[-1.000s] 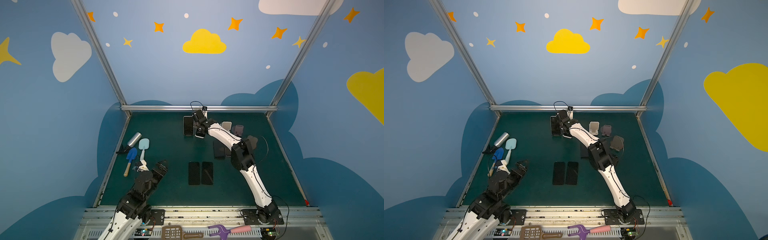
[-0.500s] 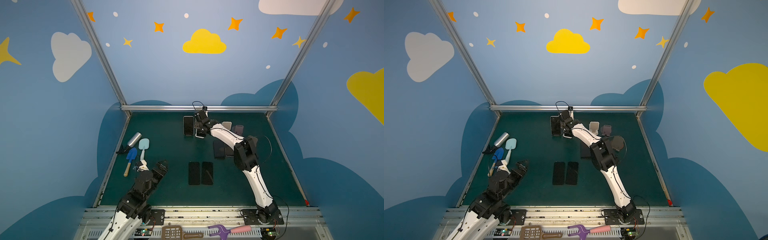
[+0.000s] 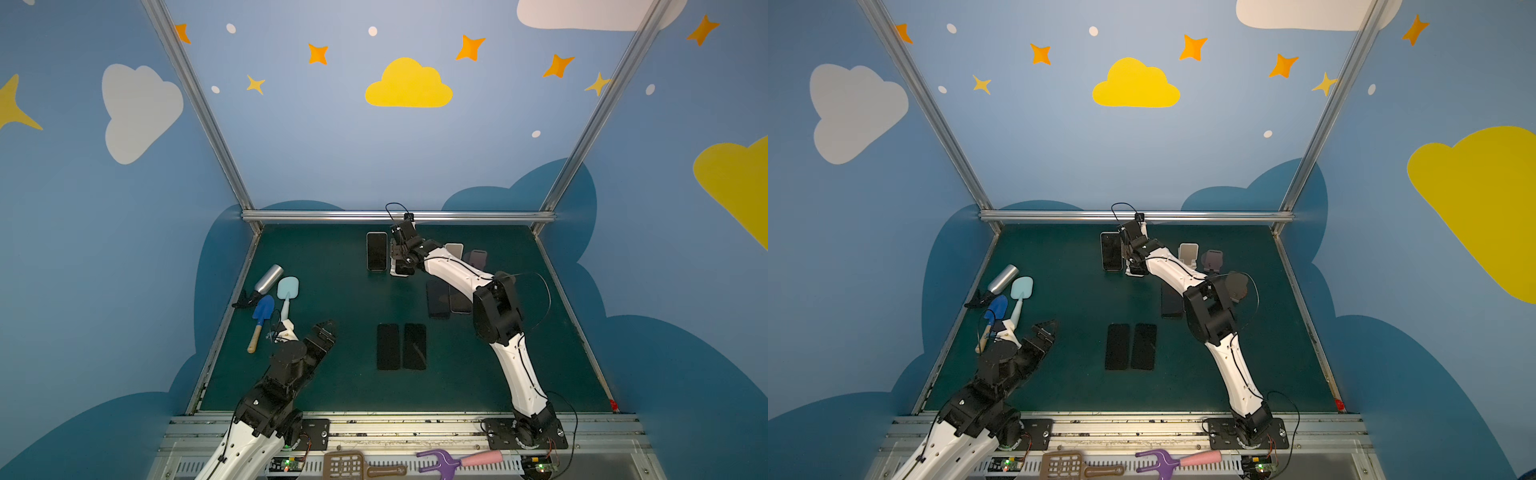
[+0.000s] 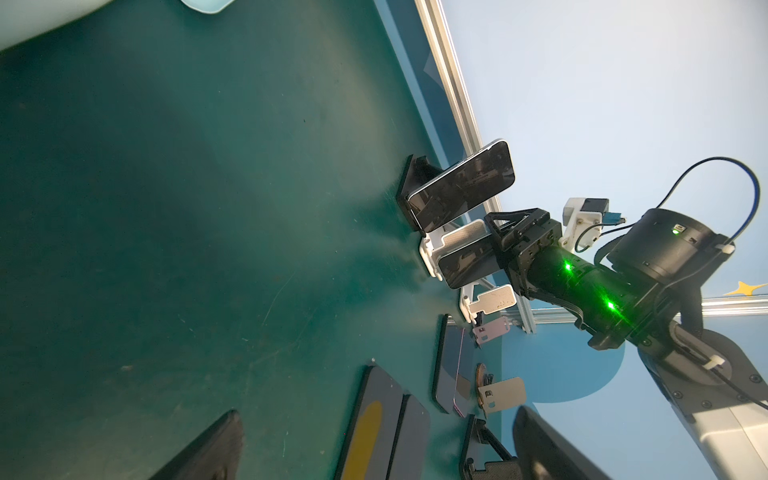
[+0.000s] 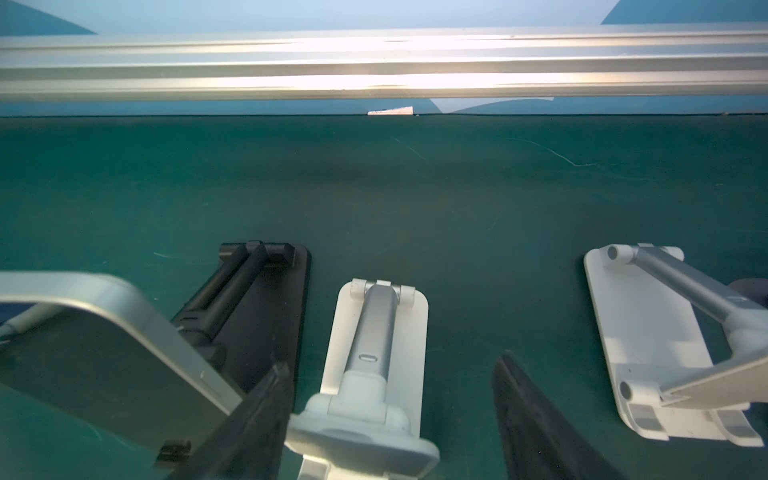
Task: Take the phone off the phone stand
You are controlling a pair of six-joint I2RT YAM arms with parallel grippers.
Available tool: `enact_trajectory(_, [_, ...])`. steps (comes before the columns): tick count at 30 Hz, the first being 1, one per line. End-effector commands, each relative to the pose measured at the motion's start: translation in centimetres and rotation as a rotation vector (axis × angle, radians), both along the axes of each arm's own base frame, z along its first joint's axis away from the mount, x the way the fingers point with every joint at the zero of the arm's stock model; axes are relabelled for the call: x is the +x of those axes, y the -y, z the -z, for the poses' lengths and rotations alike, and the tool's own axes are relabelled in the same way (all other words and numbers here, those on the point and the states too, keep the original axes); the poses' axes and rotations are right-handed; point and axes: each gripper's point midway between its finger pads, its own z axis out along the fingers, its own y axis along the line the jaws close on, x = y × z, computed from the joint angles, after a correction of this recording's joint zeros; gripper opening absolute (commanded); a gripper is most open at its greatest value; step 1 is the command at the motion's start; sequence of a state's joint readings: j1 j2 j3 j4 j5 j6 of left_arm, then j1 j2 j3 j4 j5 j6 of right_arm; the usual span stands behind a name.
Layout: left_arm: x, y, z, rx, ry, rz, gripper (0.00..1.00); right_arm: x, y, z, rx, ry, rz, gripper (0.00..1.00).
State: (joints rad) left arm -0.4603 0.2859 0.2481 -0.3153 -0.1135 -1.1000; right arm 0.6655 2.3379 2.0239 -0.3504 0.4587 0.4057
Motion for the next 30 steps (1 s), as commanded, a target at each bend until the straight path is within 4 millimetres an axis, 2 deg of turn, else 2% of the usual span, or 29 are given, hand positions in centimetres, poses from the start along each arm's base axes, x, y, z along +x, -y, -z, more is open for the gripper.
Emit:
enact_trajectory(1, [0.2,0.1,-0.6,-0.004,0.018,0.006,1.0,-0.5,0.1,-5.7,0.038,0.096,-0.018,0.69])
enact_trajectory(16, [0.1,0.3,-1.0,-0.029,0.012,0.009,1.0,-3.6,0.5,-8.4,0.065,0.131,-0.034,0.67])
enact_trajectory(25, [0.0,0.3,-1.4,-0.032,0.011,0.011,1.0,-7.5,-1.6,-8.6,0.085,0.11,-0.086,0.66])
enact_trajectory(30, [-0.3,0.0,-1.5,-0.023,0.013,0.005,1.0,-10.5,-4.2,-7.5,0.102,0.065,-0.119,0.66])
